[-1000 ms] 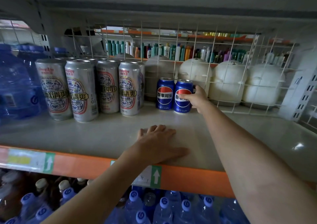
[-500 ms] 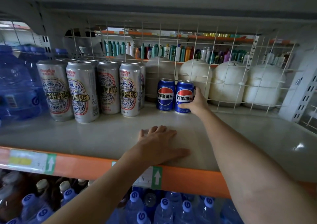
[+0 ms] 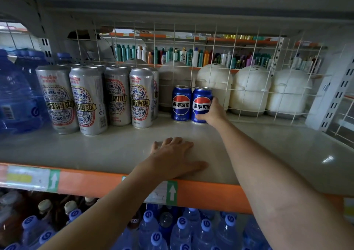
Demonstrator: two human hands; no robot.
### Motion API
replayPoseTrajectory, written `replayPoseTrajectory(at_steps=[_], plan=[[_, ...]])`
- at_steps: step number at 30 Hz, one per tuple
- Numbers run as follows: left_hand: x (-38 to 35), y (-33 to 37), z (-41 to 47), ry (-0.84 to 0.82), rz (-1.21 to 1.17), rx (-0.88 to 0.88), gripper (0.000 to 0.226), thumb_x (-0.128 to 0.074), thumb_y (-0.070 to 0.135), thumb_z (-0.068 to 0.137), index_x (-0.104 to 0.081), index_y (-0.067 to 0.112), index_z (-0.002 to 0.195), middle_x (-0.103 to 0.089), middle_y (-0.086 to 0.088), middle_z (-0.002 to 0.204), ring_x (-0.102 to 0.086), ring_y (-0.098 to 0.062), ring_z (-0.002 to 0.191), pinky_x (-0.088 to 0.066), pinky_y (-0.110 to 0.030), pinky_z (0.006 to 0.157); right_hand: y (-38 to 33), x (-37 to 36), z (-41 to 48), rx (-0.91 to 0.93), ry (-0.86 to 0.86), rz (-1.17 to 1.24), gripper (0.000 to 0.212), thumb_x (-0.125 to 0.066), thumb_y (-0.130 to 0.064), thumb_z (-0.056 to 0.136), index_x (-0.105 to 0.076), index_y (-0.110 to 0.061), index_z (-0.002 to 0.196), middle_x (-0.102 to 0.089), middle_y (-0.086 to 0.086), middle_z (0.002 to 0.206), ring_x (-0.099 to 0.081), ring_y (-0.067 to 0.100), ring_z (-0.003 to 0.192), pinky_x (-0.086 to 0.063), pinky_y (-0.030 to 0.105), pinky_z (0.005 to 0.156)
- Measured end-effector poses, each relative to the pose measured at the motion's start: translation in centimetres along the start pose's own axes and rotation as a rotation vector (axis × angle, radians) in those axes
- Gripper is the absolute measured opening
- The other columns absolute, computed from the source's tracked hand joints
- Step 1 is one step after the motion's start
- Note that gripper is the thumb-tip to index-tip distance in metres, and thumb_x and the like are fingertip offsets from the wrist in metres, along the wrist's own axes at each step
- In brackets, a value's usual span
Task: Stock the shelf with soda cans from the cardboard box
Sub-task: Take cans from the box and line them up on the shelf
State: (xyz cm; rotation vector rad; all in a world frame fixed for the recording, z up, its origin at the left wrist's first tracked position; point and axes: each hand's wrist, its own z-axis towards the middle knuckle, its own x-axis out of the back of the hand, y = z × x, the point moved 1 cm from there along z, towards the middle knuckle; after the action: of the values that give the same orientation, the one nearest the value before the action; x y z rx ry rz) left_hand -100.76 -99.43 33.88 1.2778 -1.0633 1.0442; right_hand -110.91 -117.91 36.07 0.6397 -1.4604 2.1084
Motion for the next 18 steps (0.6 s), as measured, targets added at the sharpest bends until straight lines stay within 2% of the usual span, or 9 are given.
replayPoseTrajectory(at_steps=[4,8,12,15,18], plan=[[0.0,0.1,0.0,-0.012,-0.001,-0.001,0.074,-0.04,0.07,0.082,-0.023,0.035,0.145,-0.017,0.005,0.154,-0.013,-0.018,0.142,-0.008,-0.045,0.115,-0.3,0.5,-1.2,-0.04,-0.038,-0.069,0.076,-0.08,-0.024,0.072,-0.037,-0.009,0.133,-0.052,0.012,0.134,-0.052,0.03,0.12,-0.044,0.04,0.097],[0.0,0.2,0.1,-0.03,-0.004,0.013,0.075,-0.037,0.072,0.081,-0.021,0.035,0.145,-0.016,0.005,0.155,-0.013,-0.019,0.142,-0.01,-0.046,0.114,-0.7,2.1,-4.2,-0.016,-0.045,-0.26,0.065,-0.072,-0.038,0.077,-0.043,-0.012,0.129,-0.056,0.01,0.127,-0.056,0.029,0.113,-0.044,0.034,0.086],[0.0,0.3,0.4,-0.007,-0.023,0.031,0.067,-0.037,0.063,0.088,-0.017,0.036,0.146,-0.011,0.006,0.157,-0.009,-0.017,0.144,-0.009,-0.047,0.116,-0.9,5.5,-8.2,0.058,-0.067,-0.422,0.056,-0.059,-0.047,0.086,-0.046,-0.016,0.13,-0.056,0.009,0.128,-0.054,0.029,0.116,-0.042,0.04,0.093],[0.1,0.3,0.3,0.019,-0.019,0.01,0.068,-0.04,0.063,0.086,-0.017,0.038,0.145,-0.009,0.008,0.157,-0.007,-0.016,0.144,-0.005,-0.047,0.117,-0.3,7.9,-10.7,0.098,-0.035,-0.549,0.061,-0.055,-0.048,0.089,-0.039,-0.012,0.136,-0.048,0.01,0.137,-0.047,0.03,0.124,-0.039,0.044,0.1],[0.5,1.2,0.0,0.117,0.001,-0.07,0.07,-0.047,0.058,0.085,-0.02,0.035,0.146,-0.012,0.005,0.157,-0.01,-0.018,0.144,-0.008,-0.046,0.117,0.7,10.2,-13.2,0.112,-0.011,-0.624,0.063,-0.049,-0.05,0.091,-0.034,-0.013,0.14,-0.044,0.01,0.141,-0.043,0.031,0.126,-0.035,0.045,0.1]])
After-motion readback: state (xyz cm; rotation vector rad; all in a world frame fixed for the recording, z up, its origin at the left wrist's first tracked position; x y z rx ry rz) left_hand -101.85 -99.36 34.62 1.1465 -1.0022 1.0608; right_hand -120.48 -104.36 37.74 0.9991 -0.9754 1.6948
